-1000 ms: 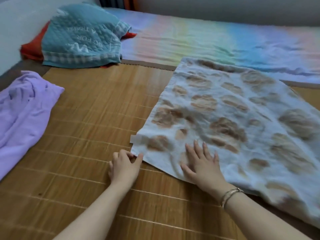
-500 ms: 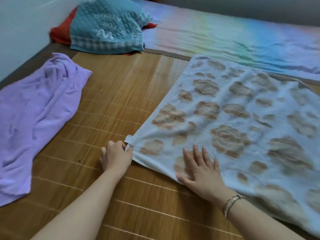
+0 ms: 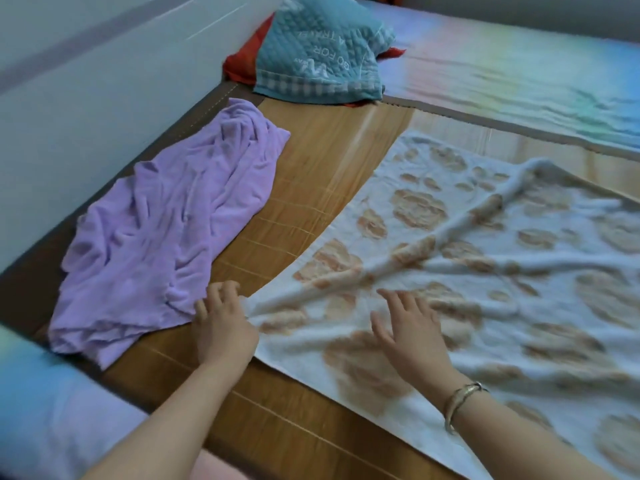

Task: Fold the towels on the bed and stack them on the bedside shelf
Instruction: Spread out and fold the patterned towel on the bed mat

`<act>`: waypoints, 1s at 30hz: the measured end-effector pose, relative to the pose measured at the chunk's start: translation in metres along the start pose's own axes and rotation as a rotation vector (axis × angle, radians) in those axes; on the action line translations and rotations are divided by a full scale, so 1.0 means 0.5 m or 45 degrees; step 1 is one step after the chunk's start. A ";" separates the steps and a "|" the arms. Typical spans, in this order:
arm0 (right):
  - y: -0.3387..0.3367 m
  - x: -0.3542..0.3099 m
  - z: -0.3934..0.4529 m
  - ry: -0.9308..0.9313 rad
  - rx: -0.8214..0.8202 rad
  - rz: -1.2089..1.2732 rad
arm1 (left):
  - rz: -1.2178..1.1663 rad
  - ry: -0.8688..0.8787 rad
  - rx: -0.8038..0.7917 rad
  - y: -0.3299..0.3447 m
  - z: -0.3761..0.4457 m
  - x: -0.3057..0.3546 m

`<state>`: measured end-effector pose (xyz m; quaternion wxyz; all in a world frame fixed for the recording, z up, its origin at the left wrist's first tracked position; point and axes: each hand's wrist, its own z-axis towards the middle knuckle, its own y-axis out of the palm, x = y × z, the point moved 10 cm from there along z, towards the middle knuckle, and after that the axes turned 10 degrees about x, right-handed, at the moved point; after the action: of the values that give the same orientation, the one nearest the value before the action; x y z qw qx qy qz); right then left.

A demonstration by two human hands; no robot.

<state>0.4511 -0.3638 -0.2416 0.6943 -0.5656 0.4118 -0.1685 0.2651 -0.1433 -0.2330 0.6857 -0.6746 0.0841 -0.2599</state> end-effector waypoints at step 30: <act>-0.116 0.468 -0.079 0.423 -0.022 -0.122 | 0.077 0.874 -0.565 0.240 -0.151 0.630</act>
<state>0.5757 -0.5704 -0.2779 0.6031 -0.5548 0.4949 -0.2891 0.5269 -0.3632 -0.2809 0.4632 -0.6775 0.3818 -0.4251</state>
